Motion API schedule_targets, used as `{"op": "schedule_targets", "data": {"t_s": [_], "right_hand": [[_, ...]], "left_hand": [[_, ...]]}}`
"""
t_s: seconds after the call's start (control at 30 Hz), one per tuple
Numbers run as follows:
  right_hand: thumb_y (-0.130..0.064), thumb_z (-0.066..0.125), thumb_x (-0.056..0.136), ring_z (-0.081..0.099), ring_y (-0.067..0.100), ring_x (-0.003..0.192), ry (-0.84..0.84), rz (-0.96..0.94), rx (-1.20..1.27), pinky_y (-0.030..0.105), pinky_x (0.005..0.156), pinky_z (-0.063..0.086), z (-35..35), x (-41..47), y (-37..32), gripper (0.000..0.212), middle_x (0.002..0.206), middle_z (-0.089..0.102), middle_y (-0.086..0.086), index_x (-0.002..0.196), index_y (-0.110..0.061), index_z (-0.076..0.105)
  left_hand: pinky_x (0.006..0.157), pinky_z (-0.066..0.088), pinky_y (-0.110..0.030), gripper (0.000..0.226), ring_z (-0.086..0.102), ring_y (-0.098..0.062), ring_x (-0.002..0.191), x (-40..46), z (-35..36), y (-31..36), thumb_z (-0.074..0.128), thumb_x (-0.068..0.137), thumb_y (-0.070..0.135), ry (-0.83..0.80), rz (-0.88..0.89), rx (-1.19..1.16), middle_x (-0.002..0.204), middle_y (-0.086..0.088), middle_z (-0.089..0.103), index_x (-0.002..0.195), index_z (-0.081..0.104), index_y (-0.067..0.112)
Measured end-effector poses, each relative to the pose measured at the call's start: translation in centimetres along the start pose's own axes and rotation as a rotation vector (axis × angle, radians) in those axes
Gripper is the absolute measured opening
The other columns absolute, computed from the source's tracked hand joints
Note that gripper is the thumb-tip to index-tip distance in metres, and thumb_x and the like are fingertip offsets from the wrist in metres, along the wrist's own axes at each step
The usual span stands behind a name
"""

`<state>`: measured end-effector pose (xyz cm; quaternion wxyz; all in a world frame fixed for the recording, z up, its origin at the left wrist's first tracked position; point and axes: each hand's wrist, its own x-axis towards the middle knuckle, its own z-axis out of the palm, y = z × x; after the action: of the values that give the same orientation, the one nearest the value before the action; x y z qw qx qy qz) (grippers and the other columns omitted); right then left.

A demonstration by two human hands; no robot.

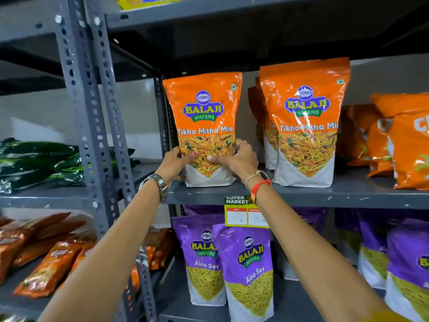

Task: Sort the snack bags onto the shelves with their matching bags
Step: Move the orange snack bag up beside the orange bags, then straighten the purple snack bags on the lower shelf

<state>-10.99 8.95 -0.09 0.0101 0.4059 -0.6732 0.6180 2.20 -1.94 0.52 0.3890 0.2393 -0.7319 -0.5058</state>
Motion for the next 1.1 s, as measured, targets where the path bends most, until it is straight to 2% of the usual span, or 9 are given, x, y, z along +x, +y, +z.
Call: {"op": "schedule_targets", "data": {"t_s": [0.23,0.4,0.5,0.6,0.67,0.77,0.87,0.97,1.1], "right_hand": [[-0.039,0.088,0.056,0.055,0.014,0.112,0.009,-0.042,0.152,0.037,0.099,0.048,-1.0,-1.1,0.7,0.088,0.124,0.059,-0.001,0.131,-0.015,0.047],[-0.021,0.077,0.072,0.067,0.022,0.088,0.409,-0.186,0.389,0.043,0.079,0.056,-4.4,-7.4,4.3,0.034,0.098,0.069,0.009,0.101,-0.026,0.060],[-0.013,0.069,0.074,0.063,0.017,0.072,0.598,-0.110,0.467,0.050,0.074,0.053,-5.1,-11.6,9.4,0.020,0.077,0.067,0.003,0.084,-0.028,0.062],[-0.009,0.064,0.074,0.061,0.007,0.062,0.696,0.056,0.435,0.040,0.066,0.051,-4.5,-14.5,15.9,0.022,0.065,0.068,-0.009,0.080,-0.030,0.061],[-0.004,0.066,0.078,0.063,-0.004,0.059,0.600,0.173,0.367,0.021,0.064,0.051,-3.8,-15.8,19.9,0.027,0.067,0.069,-0.011,0.087,-0.028,0.059],[-0.008,0.071,0.081,0.064,-0.007,0.078,0.301,0.428,0.363,0.009,0.072,0.048,-2.7,-17.0,24.4,0.041,0.099,0.064,0.006,0.116,-0.012,0.052],[-0.038,0.078,0.069,0.058,0.018,0.118,0.027,0.555,0.268,0.015,0.086,0.045,-1.7,-17.6,27.4,0.075,0.128,0.060,0.012,0.131,-0.009,0.045],[-0.029,0.067,0.085,0.057,0.007,0.106,-0.138,0.629,0.302,0.018,0.075,0.046,-1.3,-18.4,27.2,0.051,0.116,0.060,-0.009,0.127,-0.018,0.040],[-0.028,0.061,0.089,0.051,0.010,0.108,-0.231,0.694,0.276,0.044,0.089,0.041,-1.2,-19.1,27.4,0.048,0.118,0.055,-0.013,0.130,-0.032,0.036]], "left_hand": [[0.083,0.044,-0.037,0.049,0.054,-0.031,0.117,0.5,-0.2,-0.8,0.059,0.085,0.029,0.066,0.089,0.143,0.127,-0.012,0.057,0.126,0.043,0.008],[0.074,0.040,-0.007,0.041,0.052,-0.006,0.092,-4.2,0.2,-3.1,0.059,0.086,0.026,0.480,0.441,0.034,0.105,0.007,0.055,0.123,0.050,0.009],[0.071,0.041,-0.006,0.023,0.053,0.011,0.079,-8.4,2.3,-7.4,0.055,0.089,0.017,0.530,0.526,-0.090,0.091,0.014,0.055,0.108,0.056,0.005],[0.075,0.044,-0.017,0.015,0.053,0.001,0.079,-11.4,5.2,-13.9,0.054,0.088,0.018,0.470,0.394,-0.229,0.088,0.008,0.057,0.102,0.056,0.012],[0.075,0.043,-0.018,0.014,0.050,-0.002,0.078,-13.1,7.2,-18.5,0.055,0.085,0.021,0.457,0.230,-0.256,0.089,0.007,0.057,0.097,0.056,0.016],[0.072,0.044,-0.020,0.016,0.051,-0.010,0.084,-15.7,10.3,-23.6,0.055,0.086,0.023,0.385,-0.013,-0.259,0.095,0.008,0.056,0.102,0.053,0.020],[0.085,0.042,-0.022,0.025,0.049,-0.019,0.112,-17.0,12.2,-27.0,0.046,0.093,0.021,0.211,-0.236,-0.280,0.124,-0.003,0.051,0.119,0.044,0.019],[0.112,0.029,-0.046,0.046,0.032,-0.018,0.134,-17.3,13.5,-27.9,0.039,0.095,0.033,0.042,-0.383,-0.282,0.147,0.003,0.033,0.139,0.028,0.024],[0.116,0.021,-0.049,0.053,0.022,-0.009,0.136,-17.3,14.8,-28.2,0.035,0.094,0.041,-0.059,-0.421,-0.308,0.146,0.019,0.019,0.143,0.017,0.034]]}}
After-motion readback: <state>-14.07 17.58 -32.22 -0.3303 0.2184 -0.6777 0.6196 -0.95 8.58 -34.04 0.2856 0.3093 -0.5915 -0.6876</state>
